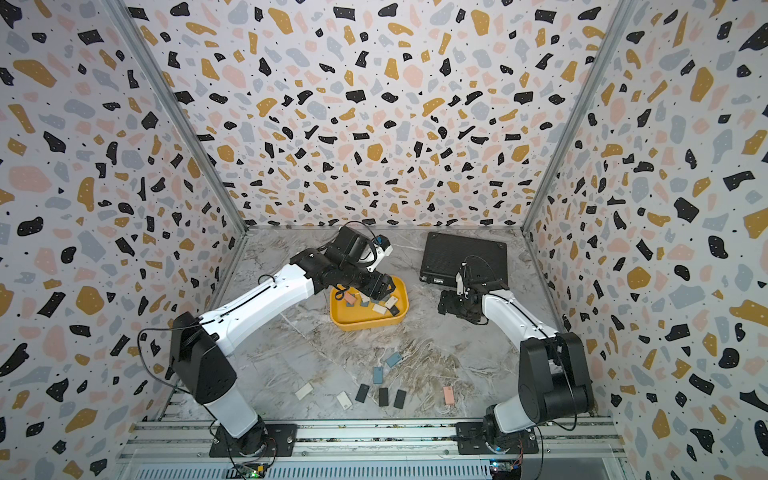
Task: Put the eraser in the storage box
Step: Place the eraser in the storage box, then pick up the eraser from the center of the board.
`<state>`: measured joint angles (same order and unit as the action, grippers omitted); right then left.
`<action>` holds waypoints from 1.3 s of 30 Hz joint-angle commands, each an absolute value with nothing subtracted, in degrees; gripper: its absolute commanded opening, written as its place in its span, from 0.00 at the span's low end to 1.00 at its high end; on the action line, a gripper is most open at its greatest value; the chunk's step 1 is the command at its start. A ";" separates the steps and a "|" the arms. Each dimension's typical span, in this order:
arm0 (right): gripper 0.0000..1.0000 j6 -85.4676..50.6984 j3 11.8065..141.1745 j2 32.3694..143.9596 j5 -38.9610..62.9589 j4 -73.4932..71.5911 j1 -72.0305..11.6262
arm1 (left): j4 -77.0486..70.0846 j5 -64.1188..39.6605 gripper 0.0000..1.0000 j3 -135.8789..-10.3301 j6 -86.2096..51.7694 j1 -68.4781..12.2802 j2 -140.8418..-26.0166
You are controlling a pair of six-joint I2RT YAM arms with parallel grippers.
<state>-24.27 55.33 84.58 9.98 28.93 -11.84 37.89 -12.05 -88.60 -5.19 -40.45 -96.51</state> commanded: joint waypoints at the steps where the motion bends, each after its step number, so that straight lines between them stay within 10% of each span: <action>1: 0.82 -24.66 55.25 81.40 7.58 29.51 -11.38 | 39.04 -13.45 0.80 -80.64 -2.57 -42.52 -96.74; 39: 0.82 -26.02 47.74 75.92 9.66 28.20 -6.49 | 27.58 -6.33 0.72 -67.67 -12.45 -57.70 -107.44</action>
